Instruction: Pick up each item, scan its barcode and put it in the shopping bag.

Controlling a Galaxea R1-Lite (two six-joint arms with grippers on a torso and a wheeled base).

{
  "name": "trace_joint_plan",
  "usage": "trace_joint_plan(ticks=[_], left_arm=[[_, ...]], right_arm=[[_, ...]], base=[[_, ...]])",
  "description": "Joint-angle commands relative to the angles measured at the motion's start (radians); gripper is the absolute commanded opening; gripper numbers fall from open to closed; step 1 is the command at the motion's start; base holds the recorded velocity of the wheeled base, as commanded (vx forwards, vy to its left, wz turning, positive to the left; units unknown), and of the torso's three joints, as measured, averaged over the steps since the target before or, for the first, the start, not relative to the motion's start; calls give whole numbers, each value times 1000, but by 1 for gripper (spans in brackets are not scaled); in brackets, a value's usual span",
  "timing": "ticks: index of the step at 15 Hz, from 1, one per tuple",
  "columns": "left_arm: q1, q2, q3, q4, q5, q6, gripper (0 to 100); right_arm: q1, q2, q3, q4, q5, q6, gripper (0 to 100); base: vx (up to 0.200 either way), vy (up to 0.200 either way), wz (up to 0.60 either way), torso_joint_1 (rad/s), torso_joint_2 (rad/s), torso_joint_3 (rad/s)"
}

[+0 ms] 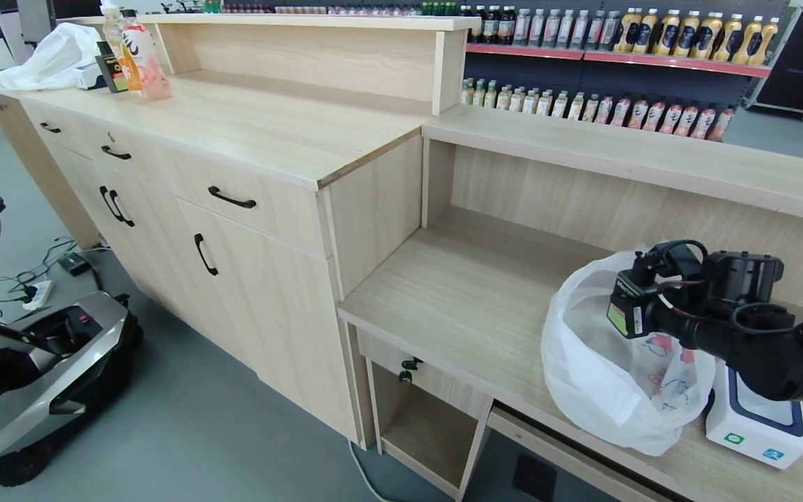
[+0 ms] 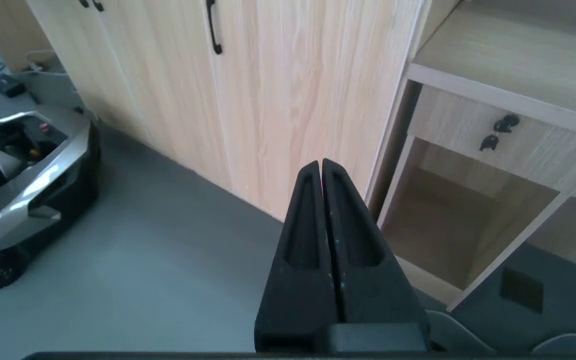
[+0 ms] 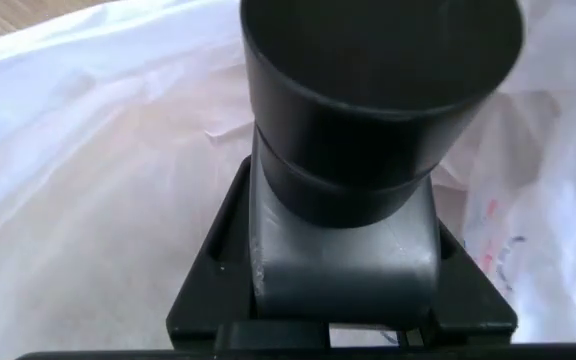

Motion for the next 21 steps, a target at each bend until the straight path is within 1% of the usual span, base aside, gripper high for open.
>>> trace_joint_plan(ticks=[1,3,15,16,17,21], left_arm=[[0,0,0,0,0,0,0],[0,0,0,0,0,0,0],[0,0,0,0,0,0,0],[0,0,0,0,0,0,0],[0,0,0,0,0,0,0],[0,0,0,0,0,0,0]], right_arm=[[1,58,-30,-23,20,3,0],[-6,77,-41,-17,39,5,0],[-5,113,-24,-29,39,2,0],[-5,101,-21,-29,46,3,100],[-5,74,-16,-26,68,3,100],[-14,-103,54,-23,74,-3,100]], base=[[0,0,0,0,0,0],[0,0,0,0,0,0],[0,0,0,0,0,0],[0,0,0,0,0,0],[0,0,0,0,0,0],[0,0,0,0,0,0]])
